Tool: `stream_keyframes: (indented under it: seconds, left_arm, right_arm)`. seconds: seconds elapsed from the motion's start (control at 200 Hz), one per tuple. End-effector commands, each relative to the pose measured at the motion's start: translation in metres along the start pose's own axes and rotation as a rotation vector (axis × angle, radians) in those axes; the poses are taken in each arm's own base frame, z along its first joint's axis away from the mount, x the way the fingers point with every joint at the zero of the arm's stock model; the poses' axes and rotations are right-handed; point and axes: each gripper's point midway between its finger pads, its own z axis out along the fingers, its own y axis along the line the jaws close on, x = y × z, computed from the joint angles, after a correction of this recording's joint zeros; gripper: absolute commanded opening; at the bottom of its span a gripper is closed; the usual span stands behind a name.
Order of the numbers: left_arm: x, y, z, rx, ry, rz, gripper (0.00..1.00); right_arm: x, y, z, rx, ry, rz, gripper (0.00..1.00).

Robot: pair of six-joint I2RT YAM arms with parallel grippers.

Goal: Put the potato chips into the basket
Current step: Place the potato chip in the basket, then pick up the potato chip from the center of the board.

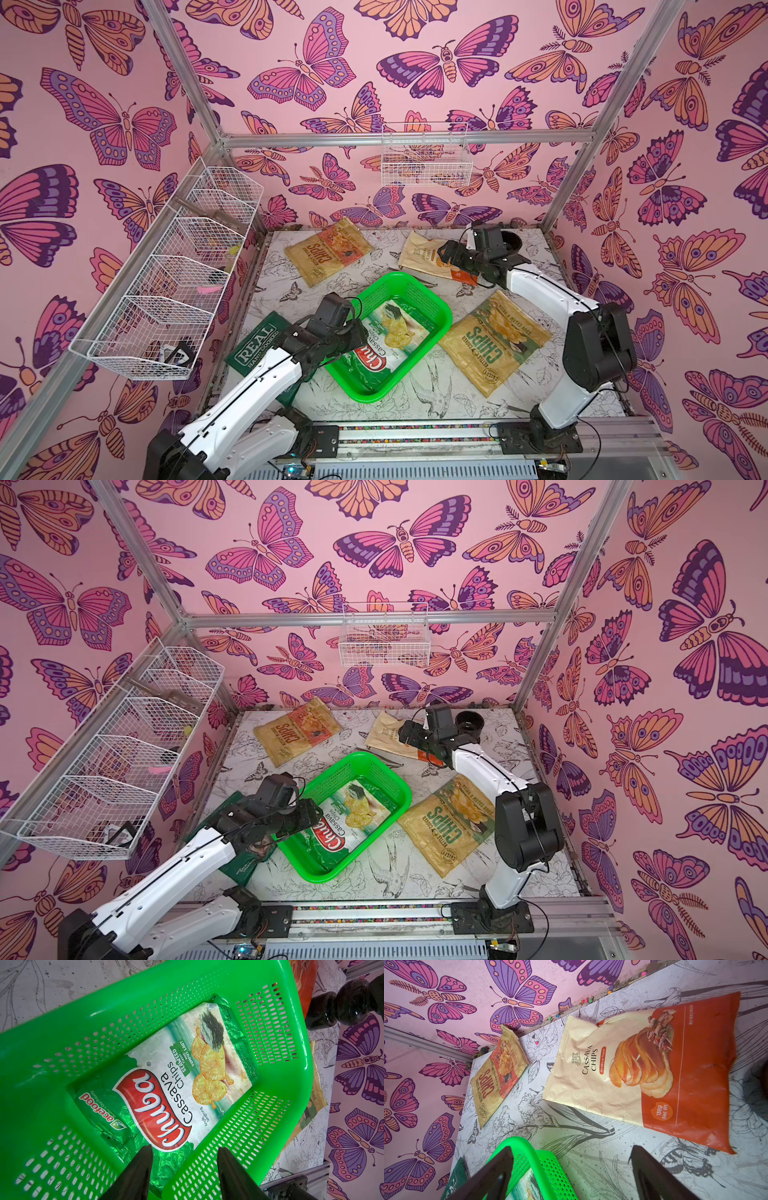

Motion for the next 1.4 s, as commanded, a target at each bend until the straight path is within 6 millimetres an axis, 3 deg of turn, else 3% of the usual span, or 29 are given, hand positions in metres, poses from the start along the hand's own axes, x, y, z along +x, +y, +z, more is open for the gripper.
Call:
stream_keyframes:
  seconds: [0.0, 0.26, 0.516, 0.721, 0.801, 0.821, 0.896, 1.222, 1.262, 1.397]
  left_arm:
    - [-0.003, -0.001, -0.001, -0.004, -0.017, 0.031, 0.55]
    - [-0.025, -0.016, -0.008, -0.011, -0.064, 0.153, 0.55]
    - [-0.072, -0.042, -0.018, -0.062, -0.163, 0.427, 0.55]
    - [-0.105, -0.070, -0.024, -0.077, -0.223, 0.585, 0.55]
    - [-0.109, -0.079, -0.025, -0.058, -0.239, 0.655, 0.55]
    - [-0.108, -0.077, -0.013, -0.069, -0.210, 0.672, 0.55]
    - [-0.107, -0.080, -0.009, -0.059, -0.205, 0.718, 0.55]
    - [-0.096, -0.073, -0.001, -0.039, -0.191, 0.759, 0.56]
    - [-0.099, -0.077, -0.013, -0.022, -0.229, 0.760, 0.56]
    - [-0.099, -0.077, -0.012, -0.025, -0.232, 0.760, 0.56]
  right_arm:
    - [-0.002, 0.000, 0.000, 0.005, 0.019, 0.021, 0.91]
    - [0.028, -0.043, -0.019, 0.236, 0.128, 0.080, 0.92]
    - [0.066, -0.096, -0.068, 0.534, 0.232, 0.100, 0.91]
    - [0.104, -0.117, -0.092, 0.622, 0.324, 0.165, 0.83]
    - [0.115, -0.124, -0.095, 0.645, 0.347, 0.179, 0.79]
    - [0.117, -0.126, -0.095, 0.654, 0.353, 0.186, 0.78]
    - [0.123, -0.127, -0.093, 0.660, 0.373, 0.198, 0.77]
    - [0.139, -0.144, -0.076, 0.684, 0.419, 0.295, 0.72]
    - [0.139, -0.146, -0.072, 0.683, 0.419, 0.312, 0.72]
    - [0.139, -0.154, -0.059, 0.681, 0.409, 0.367, 0.70]
